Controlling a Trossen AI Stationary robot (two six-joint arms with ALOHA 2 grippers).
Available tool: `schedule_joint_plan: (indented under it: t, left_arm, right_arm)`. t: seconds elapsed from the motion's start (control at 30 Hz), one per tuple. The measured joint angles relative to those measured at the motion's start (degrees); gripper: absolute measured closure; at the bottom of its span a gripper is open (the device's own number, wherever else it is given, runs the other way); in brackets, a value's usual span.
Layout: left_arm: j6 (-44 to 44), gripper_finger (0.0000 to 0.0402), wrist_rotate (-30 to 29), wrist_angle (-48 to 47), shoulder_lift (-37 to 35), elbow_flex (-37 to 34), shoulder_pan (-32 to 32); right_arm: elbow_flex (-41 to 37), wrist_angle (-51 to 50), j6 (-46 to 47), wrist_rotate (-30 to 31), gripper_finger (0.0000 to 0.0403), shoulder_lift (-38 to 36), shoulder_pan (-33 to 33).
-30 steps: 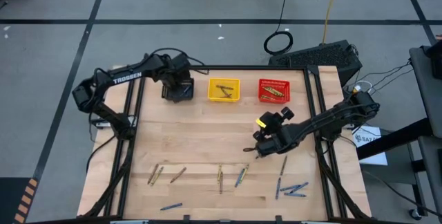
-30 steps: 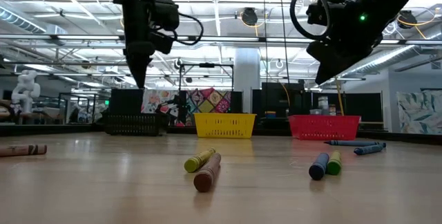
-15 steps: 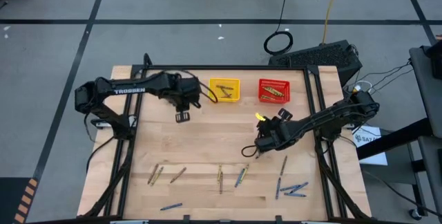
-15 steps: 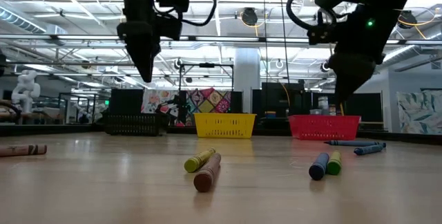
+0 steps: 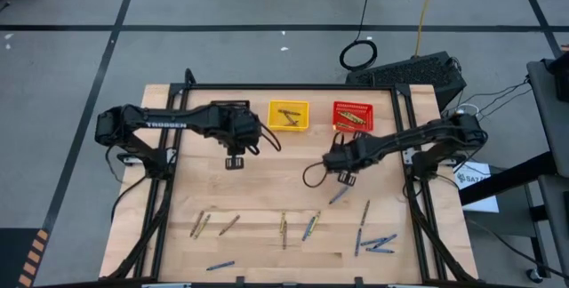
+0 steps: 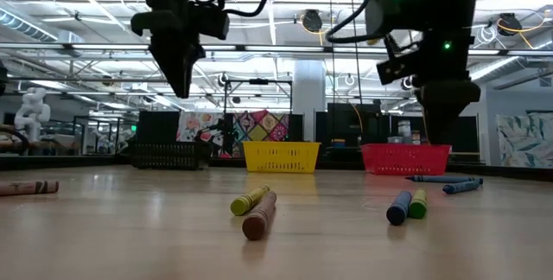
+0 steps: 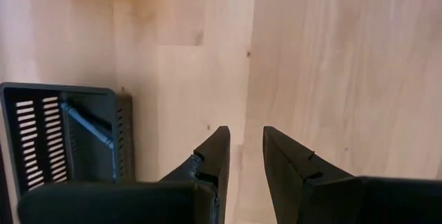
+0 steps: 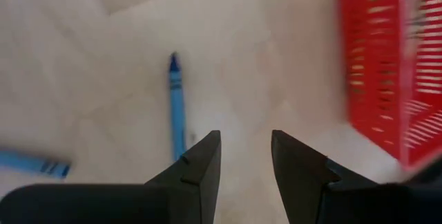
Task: Sort crayons
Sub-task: Put the right green crayon into the red bin
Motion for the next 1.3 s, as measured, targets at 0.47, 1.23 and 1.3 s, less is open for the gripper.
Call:
schedule_joint_plan:
  t: [0.47,1.23,1.3]
  left_arm:
    - [0.02,0.0322,-0.02,-0.94,-0.02,0.00,-0.07]
    - [-2.27,0.0322,0.07,2.61,-0.92,-9.77,-0.96]
    - [-3.62,0.0322,0.61,2.66,-0.92,-9.77,-1.84]
  right_arm:
    - [-0.25,1.88,-12.89,-18.87,0.0315,-0.04,-9.01]
    - [-4.63,2.52,17.57,-23.98,0.0318,-5.53,7.52]
    - [-4.63,6.38,17.41,-24.06,0.0318,-6.01,9.04]
